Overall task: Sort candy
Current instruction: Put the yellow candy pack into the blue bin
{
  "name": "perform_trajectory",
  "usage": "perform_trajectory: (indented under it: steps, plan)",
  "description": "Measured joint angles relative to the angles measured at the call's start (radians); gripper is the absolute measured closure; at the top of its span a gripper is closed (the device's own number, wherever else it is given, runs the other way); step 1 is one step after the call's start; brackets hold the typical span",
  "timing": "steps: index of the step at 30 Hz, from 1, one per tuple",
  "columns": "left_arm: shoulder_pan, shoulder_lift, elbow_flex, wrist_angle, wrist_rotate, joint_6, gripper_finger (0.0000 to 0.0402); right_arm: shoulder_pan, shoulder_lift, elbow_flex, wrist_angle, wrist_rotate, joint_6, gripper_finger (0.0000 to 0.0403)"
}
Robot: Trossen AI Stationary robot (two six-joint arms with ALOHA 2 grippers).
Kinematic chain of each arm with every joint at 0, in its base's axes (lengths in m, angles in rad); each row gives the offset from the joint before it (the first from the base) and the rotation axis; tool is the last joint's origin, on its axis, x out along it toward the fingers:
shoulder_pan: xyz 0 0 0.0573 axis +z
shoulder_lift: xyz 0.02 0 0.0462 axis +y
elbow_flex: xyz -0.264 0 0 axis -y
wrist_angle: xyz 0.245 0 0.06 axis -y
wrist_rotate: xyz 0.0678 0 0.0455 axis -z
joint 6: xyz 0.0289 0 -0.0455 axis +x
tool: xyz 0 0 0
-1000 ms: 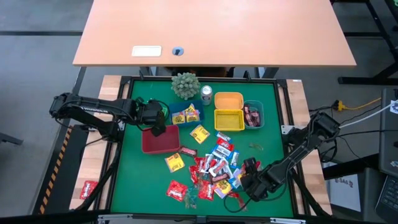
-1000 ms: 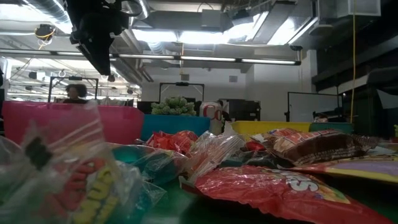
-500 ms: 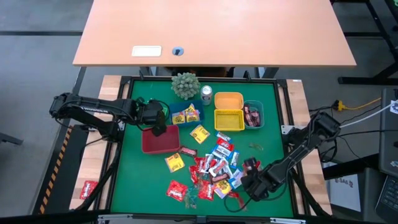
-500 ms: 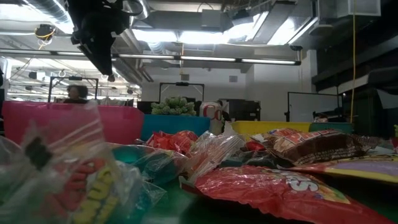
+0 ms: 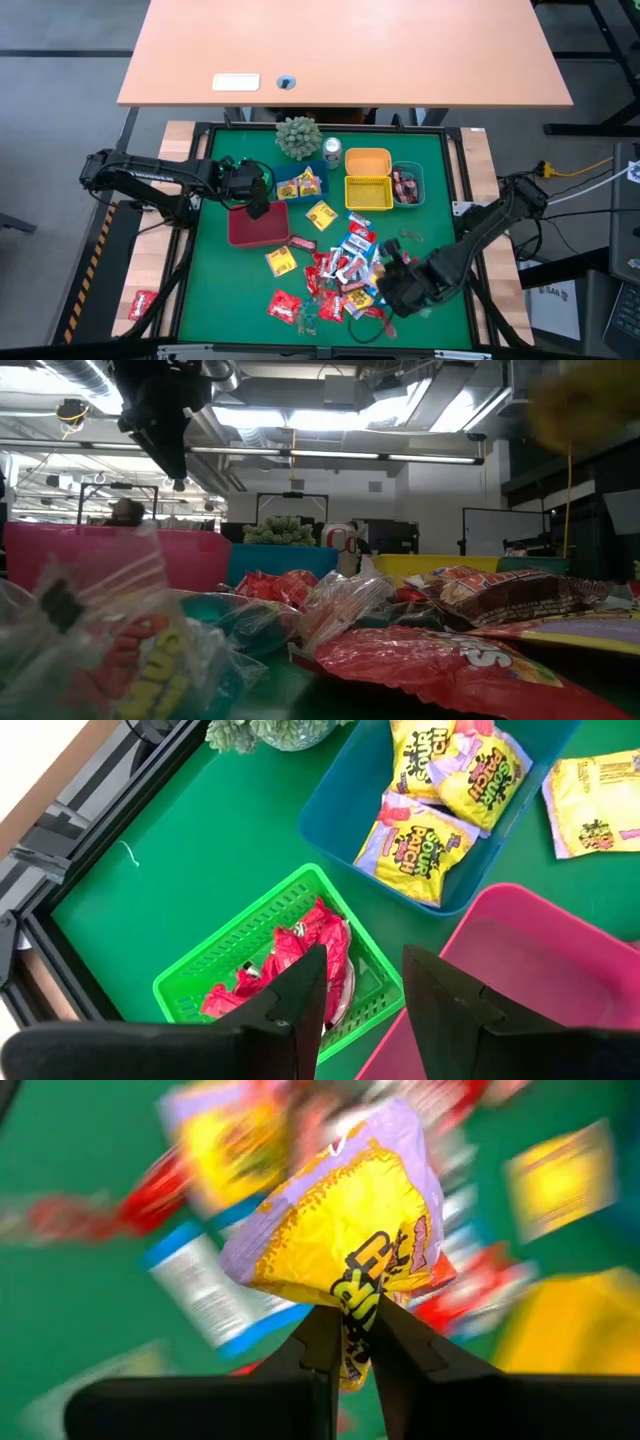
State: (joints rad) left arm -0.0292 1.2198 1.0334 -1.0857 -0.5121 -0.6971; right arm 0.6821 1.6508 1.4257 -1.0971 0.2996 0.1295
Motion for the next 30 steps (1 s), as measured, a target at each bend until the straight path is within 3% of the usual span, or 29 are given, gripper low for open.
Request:
perform_trajectory:
  steps: [6, 14, 22, 30]
  plan:
    - [0.0, 0.0, 0.0, 0.009, 0.0, 0.0, 0.0282, -0.147, -0.001, 0.135, 0.031, 0.109, -0.308, 0.036]
    - [0.0, 0.0, 0.0, 0.011, 0.0, -0.001, 0.0282, -0.412, 0.014, 0.145, 0.206, 0.055, -0.608, 0.0359]
    - [0.0, 0.0, 0.0, 0.019, 0.0, -0.002, 0.0282, -0.659, 0.053, 0.144, 0.387, -0.082, -0.64, 0.0359]
    - [0.0, -0.001, 0.0, 0.034, 0.001, 0.0, 0.0282, -0.81, 0.1, 0.145, 0.523, -0.269, -0.64, 0.0359]
